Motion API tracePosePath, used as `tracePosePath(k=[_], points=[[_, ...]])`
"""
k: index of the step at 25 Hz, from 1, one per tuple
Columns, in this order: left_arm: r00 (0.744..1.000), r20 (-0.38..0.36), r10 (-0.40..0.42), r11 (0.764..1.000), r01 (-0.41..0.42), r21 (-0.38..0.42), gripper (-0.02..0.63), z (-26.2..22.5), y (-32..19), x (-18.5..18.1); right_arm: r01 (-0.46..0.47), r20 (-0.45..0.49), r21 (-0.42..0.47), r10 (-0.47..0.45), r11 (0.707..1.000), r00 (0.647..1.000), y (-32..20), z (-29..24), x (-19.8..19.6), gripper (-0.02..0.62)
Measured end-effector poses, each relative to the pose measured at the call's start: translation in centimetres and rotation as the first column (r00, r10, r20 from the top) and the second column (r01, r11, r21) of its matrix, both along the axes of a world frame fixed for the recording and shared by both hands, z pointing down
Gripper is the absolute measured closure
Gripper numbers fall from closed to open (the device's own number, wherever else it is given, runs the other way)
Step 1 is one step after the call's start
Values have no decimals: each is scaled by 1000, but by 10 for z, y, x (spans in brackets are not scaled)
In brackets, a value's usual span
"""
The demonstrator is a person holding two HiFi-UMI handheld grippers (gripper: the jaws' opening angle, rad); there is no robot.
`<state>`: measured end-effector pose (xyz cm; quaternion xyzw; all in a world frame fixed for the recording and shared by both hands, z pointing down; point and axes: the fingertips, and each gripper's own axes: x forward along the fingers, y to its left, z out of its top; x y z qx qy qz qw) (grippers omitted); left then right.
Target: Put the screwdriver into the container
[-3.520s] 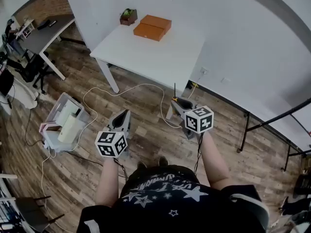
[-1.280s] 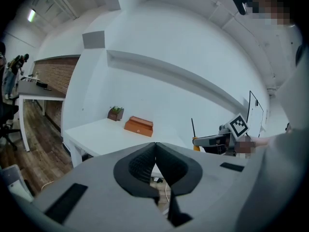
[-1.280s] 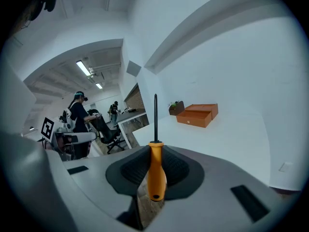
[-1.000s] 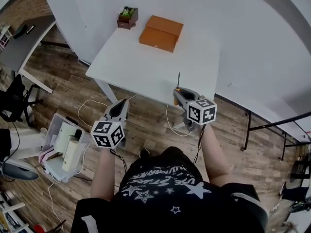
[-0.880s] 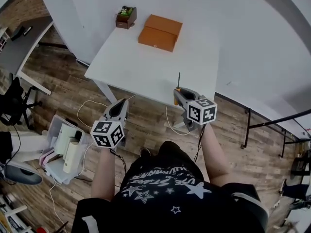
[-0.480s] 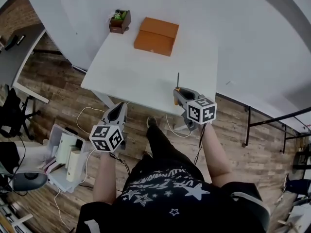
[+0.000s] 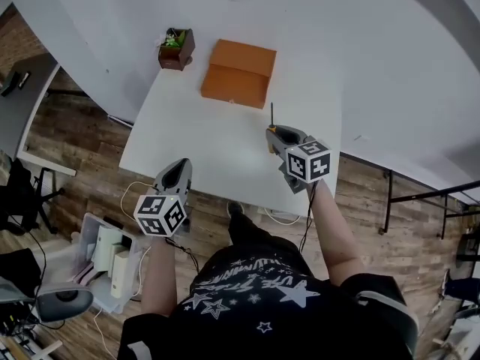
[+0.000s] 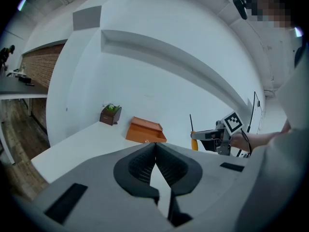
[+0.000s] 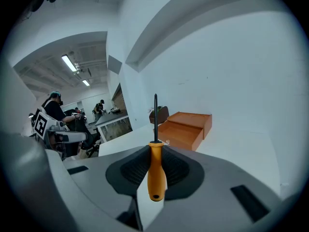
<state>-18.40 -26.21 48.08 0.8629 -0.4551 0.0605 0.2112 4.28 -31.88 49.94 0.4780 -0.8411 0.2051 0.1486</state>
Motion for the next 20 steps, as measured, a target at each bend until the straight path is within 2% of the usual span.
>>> tracePosePath(k=[8, 14, 20], points=[[1000, 15, 13, 1000, -13, 9, 587, -13, -83, 30, 27, -51, 22, -26, 999, 998, -88, -12, 22, 508], [1000, 28, -1, 1000, 1, 0, 587, -11, -137, 39, 54, -101, 61, -48, 997, 994, -156, -15, 24, 508], [999, 35, -17, 1000, 17, -11, 587, -3, -179, 41, 132, -220, 72, -114, 989, 969, -209, -2, 10, 508]])
